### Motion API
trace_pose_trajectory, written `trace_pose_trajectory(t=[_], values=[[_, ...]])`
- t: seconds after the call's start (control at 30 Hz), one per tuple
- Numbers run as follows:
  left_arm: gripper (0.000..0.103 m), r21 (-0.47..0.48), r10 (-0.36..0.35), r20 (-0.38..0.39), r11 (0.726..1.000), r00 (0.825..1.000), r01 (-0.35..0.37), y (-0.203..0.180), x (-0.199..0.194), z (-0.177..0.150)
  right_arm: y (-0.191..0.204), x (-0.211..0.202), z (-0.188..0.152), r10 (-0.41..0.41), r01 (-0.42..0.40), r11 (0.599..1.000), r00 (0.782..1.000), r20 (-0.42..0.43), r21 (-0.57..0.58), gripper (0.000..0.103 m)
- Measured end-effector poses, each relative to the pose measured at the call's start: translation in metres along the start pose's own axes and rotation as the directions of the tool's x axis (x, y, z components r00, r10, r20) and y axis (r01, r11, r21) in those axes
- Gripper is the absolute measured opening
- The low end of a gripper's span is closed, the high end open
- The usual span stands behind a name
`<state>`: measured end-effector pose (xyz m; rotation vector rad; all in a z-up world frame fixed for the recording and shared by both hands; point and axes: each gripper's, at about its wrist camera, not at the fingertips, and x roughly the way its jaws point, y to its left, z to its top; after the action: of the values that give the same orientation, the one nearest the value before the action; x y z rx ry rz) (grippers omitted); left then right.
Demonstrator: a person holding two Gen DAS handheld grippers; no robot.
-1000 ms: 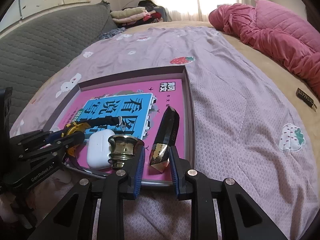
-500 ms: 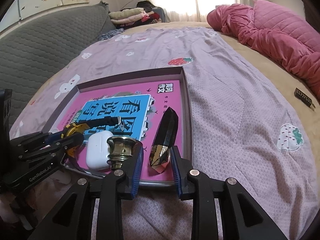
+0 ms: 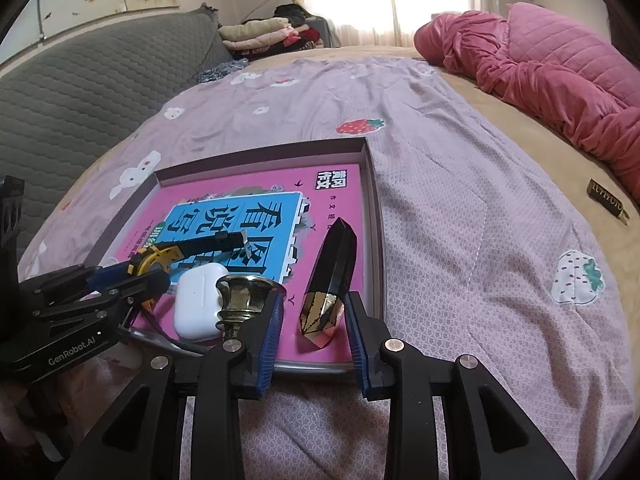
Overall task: Organize rigid objects
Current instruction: 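Lower the tape measure and knife onto the workbook and open both tools, then withdraw both open tools toward the white pill bottle and black clip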
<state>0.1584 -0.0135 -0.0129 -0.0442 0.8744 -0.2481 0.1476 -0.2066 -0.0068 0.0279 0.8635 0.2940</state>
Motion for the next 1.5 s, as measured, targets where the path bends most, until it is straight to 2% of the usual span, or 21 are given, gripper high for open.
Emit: trace_pose_trajectory(t=[0.37, 0.5, 0.93, 1.1, 1.27, 1.5], values=[[0.033, 0.015, 0.019, 0.054, 1.0, 0.998, -0.02, -0.002, -0.013, -0.001, 0.002, -0.007, 0.002, 0.005, -0.005, 1.0, 1.0, 0.028, -0.003, 0.04], [0.047, 0.018, 0.026, 0.066, 0.999, 0.997, -0.028, -0.001, -0.019, 0.0, 0.004, -0.01, 0.003, 0.007, -0.007, 1.0, 0.999, 0.039, -0.012, 0.042], [0.049, 0.0, 0.036, 0.086, 0.999, 0.996, -0.036, 0.001, -0.043, -0.011, 0.011, -0.022, 0.0, 0.006, -0.002, 0.999, 0.997, 0.076, -0.041, 0.057], [0.049, -0.015, 0.053, 0.091, 0.999, 0.994, -0.052, 0.004, -0.052, -0.015, 0.018, -0.03, -0.003, 0.015, -0.007, 0.997, 0.994, 0.105, -0.071, 0.066], [0.049, -0.044, 0.071, 0.095, 0.997, 0.993, -0.067, 0.011, -0.062, -0.019, 0.032, -0.039, -0.009, 0.027, -0.013, 0.993, 0.992, 0.12, -0.121, 0.07], [0.049, -0.075, 0.094, 0.096, 0.993, 0.991, -0.087, 0.021, -0.077, -0.024, 0.053, -0.045, -0.024, 0.069, -0.054, 0.983, 0.994, 0.084, -0.173, 0.072]])
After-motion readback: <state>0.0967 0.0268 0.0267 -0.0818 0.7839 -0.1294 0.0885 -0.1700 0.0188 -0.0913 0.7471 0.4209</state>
